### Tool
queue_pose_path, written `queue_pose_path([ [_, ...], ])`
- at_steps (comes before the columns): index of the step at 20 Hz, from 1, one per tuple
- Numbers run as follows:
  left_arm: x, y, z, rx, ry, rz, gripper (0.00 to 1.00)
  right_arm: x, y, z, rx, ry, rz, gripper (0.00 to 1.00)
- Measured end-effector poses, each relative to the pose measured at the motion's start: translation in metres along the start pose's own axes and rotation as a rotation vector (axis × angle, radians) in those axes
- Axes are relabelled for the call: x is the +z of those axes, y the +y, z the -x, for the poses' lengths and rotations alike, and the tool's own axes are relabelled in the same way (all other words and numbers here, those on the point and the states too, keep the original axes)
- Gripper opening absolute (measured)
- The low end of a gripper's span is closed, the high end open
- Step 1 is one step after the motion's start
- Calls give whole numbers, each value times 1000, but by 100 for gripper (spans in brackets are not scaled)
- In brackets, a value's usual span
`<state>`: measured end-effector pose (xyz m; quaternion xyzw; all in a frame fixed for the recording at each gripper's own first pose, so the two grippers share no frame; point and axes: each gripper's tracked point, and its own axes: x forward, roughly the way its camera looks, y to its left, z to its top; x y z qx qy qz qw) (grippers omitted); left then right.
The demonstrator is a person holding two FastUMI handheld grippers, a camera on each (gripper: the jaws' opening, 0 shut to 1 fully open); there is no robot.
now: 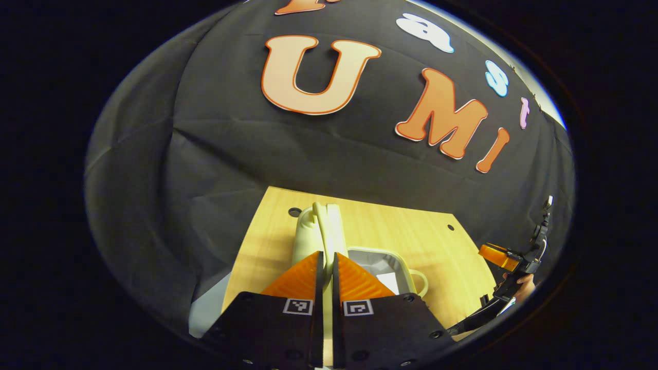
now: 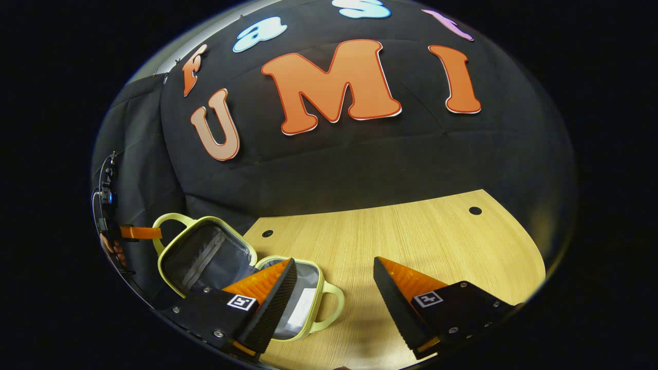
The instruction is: First open the suitcase, pack the skin care products into it, and then close the suitcase.
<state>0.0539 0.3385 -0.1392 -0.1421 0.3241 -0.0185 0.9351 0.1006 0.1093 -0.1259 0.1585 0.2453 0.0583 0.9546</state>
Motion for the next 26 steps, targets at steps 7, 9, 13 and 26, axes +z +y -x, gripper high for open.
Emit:
queue_pose_path([
  [7, -3, -74, -6, -82, -3, -31, 7, 9, -12, 7, 22, -21, -11, 95],
  [9, -8, -95, -11, -103, 4, -37, 8, 10, -21, 9, 23, -27, -9, 95],
  [13, -18, -132, -24, -138, 14, -16, 8, 9, -42, 15, 21, -22, -24, 95],
  [26, -90, -233, -74, -235, 134, -2, 8, 6, -102, 37, -13, -24, -48, 95],
])
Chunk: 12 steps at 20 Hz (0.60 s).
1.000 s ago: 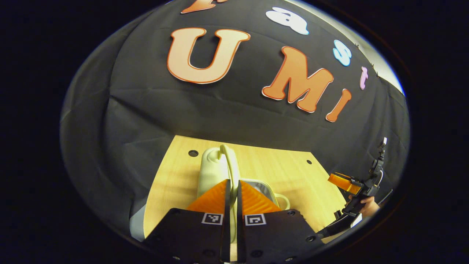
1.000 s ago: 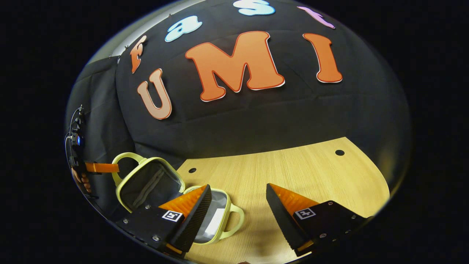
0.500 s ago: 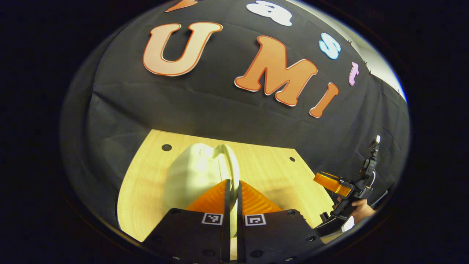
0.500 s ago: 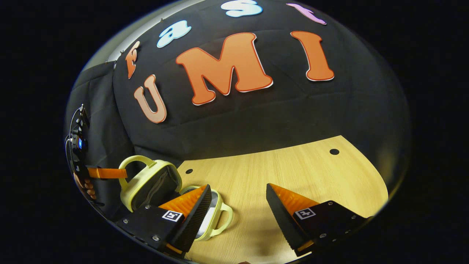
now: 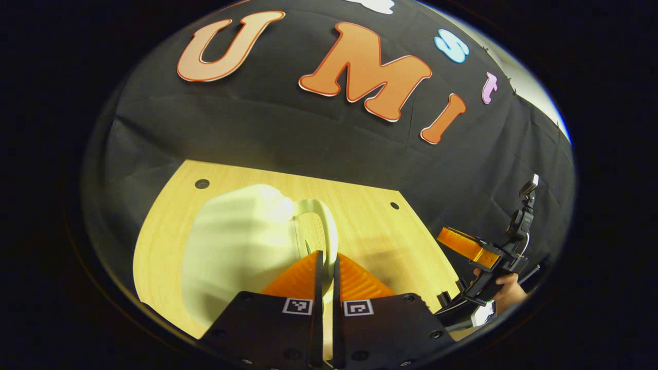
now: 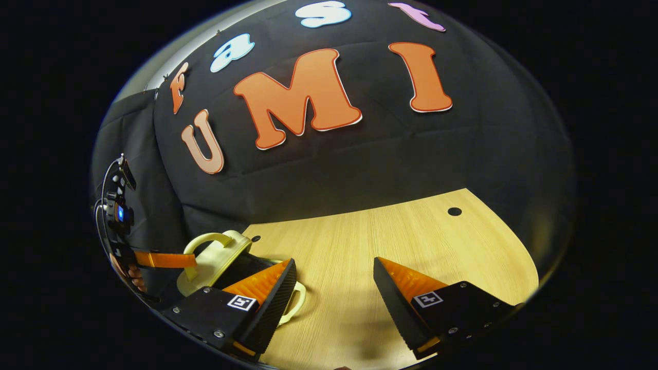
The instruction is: First open the suitcase, pack the skin care products into it, and then close the suitcase.
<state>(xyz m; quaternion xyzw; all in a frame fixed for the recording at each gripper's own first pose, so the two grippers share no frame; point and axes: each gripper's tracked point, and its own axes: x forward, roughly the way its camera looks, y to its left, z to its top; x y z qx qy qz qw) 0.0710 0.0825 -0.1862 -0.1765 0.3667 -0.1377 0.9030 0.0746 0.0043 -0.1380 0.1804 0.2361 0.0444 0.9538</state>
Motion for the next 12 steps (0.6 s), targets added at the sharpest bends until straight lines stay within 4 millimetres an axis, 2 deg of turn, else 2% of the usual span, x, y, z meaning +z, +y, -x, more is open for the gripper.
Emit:
queue_pose_path([
  [6, -45, -24, -49, -22, 100, 3, 8, -7, -10, 8, 14, 17, -6, 95],
  [12, -76, -26, -82, -5, 197, -11, 8, -15, -21, 12, 15, 38, -5, 95],
])
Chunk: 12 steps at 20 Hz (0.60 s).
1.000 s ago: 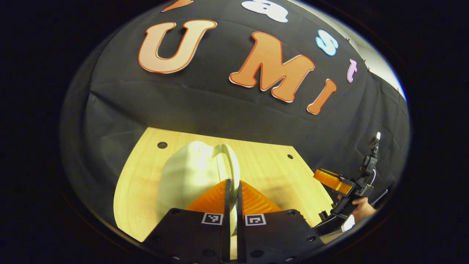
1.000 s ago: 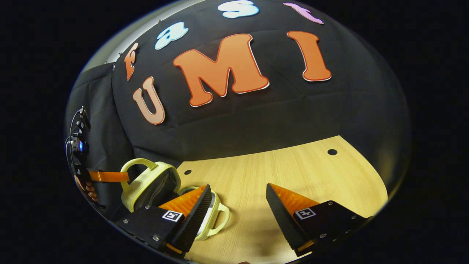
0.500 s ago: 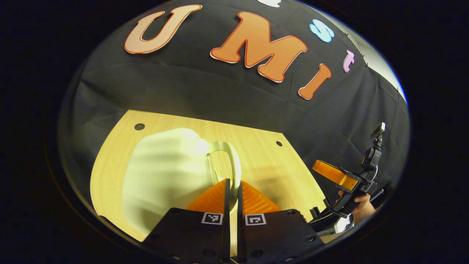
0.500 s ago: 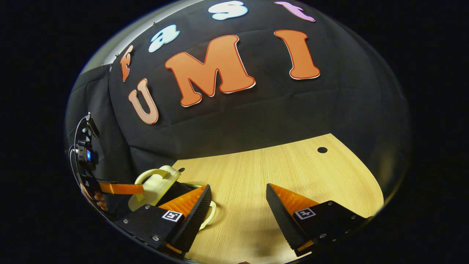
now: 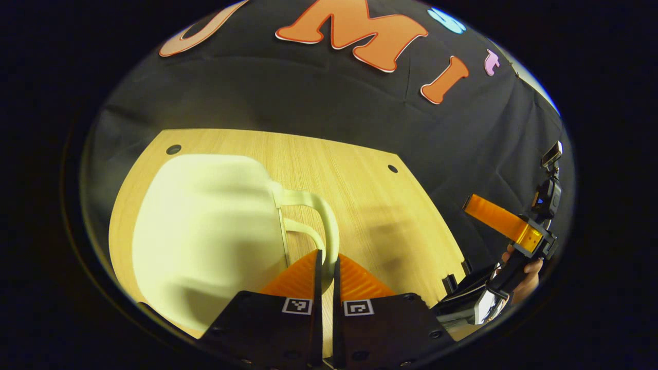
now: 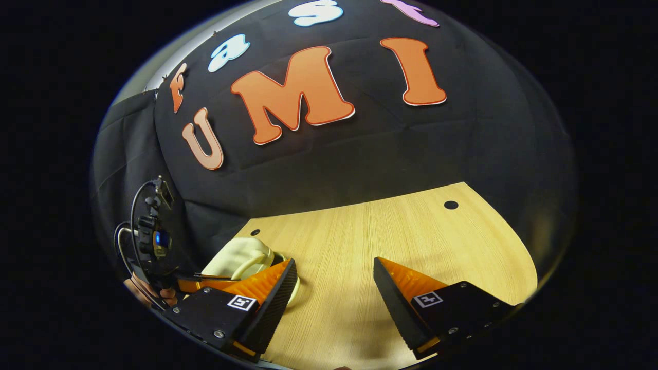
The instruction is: First open the suitcase, pack the skin care products into it, and then close the suitcase.
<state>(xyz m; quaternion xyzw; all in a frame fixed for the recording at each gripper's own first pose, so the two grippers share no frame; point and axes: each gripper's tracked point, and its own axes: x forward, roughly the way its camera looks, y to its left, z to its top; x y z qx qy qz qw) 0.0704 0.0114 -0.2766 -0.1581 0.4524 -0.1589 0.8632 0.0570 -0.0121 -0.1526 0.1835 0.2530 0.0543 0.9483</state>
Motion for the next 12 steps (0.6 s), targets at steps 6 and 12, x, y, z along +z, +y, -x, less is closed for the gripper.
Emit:
queue_pose_path([
  [6, -31, -2, -28, 43, 43, -24, 8, -5, -5, 0, 1, 12, -2, 95],
  [12, -39, 0, -38, 213, 16, -233, 8, -2, -9, 2, 6, 8, 1, 95],
])
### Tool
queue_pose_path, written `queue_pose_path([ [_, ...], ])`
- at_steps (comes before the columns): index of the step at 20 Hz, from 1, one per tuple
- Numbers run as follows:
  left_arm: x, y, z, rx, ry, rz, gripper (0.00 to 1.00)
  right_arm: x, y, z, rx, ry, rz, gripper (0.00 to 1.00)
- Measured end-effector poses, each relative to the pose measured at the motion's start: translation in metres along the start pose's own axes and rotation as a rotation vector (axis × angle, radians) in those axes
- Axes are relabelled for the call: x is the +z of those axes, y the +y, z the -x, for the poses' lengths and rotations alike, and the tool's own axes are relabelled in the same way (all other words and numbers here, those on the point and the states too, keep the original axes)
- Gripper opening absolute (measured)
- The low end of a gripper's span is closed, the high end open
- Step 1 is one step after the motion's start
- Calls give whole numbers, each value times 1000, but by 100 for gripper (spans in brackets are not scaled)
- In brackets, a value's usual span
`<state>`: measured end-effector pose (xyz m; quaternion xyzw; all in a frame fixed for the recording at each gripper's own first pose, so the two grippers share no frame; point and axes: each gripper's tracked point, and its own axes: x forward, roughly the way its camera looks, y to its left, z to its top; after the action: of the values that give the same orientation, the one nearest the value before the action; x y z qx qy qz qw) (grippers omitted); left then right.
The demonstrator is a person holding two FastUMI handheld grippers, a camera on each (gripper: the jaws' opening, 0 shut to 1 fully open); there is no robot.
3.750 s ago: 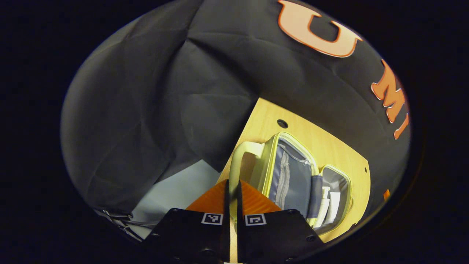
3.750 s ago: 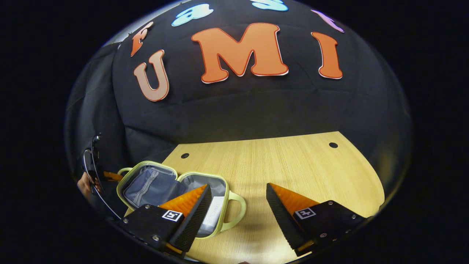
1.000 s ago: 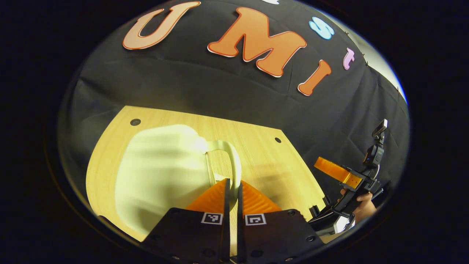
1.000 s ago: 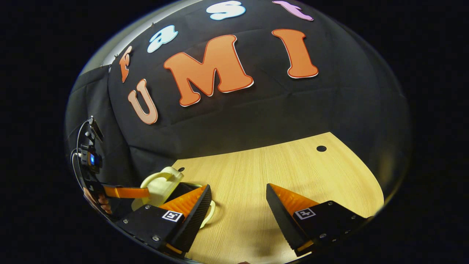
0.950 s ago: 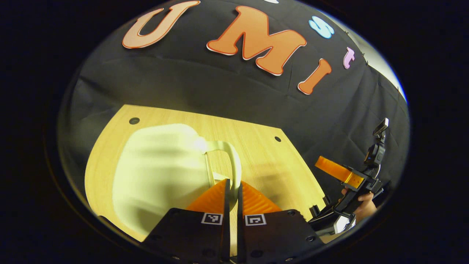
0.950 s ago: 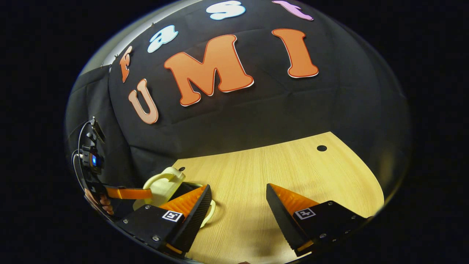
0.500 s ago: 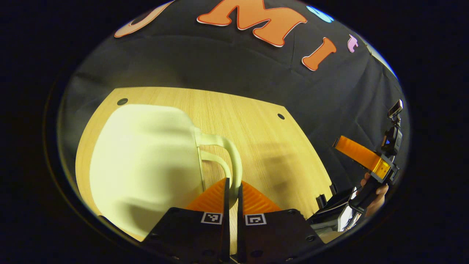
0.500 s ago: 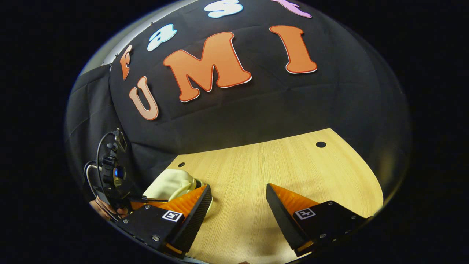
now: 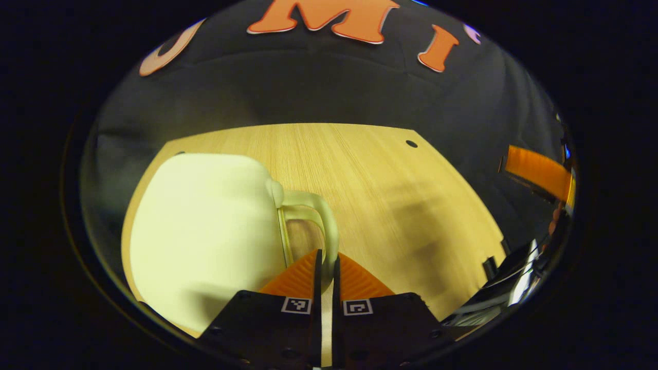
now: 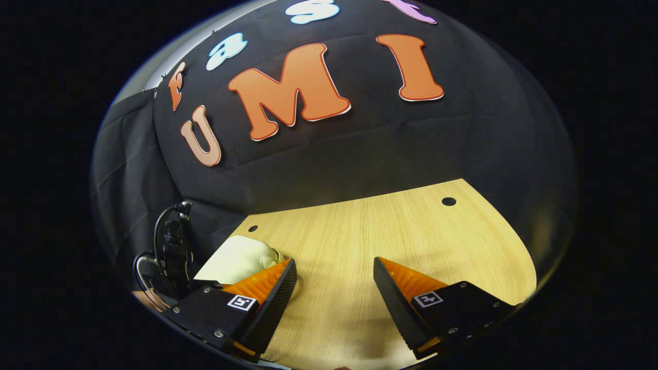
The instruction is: First open the suitcase, pack the skin care products into it, and then close the suitcase.
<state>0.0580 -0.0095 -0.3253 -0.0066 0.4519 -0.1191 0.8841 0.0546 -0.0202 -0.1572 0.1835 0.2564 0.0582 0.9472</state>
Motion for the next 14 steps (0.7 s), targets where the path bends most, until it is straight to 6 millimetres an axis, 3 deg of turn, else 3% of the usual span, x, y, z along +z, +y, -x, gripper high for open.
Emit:
queue_pose_path([
  [2, 2, -1, -1, 68, -2, -101, 9, 2, -7, -1, -11, -9, 1, 95],
  [5, 1, -6, -3, 82, 0, -66, 13, 7, -19, 0, -31, -15, -10, 95],
  [6, 1, -8, -1, 59, 4, -39, 21, 10, -23, 0, -38, -17, -18, 95],
  [7, 5, -23, 0, -4, -1, 7, 22, 12, -27, 0, -44, -21, -24, 95],
  [8, 11, -32, 1, -40, -14, 35, 36, 16, -32, 0, -52, -28, -26, 95],
  [9, 20, -32, 3, -45, -46, 38, 39, 18, -35, 1, -59, -36, -25, 95],
  [11, 36, -36, 8, -42, -94, 36, 57, 26, -40, 4, -73, -57, -21, 95],
  [14, 60, -51, 21, -57, -142, 13, 70, 41, -45, 9, -103, -111, 14, 96],
])
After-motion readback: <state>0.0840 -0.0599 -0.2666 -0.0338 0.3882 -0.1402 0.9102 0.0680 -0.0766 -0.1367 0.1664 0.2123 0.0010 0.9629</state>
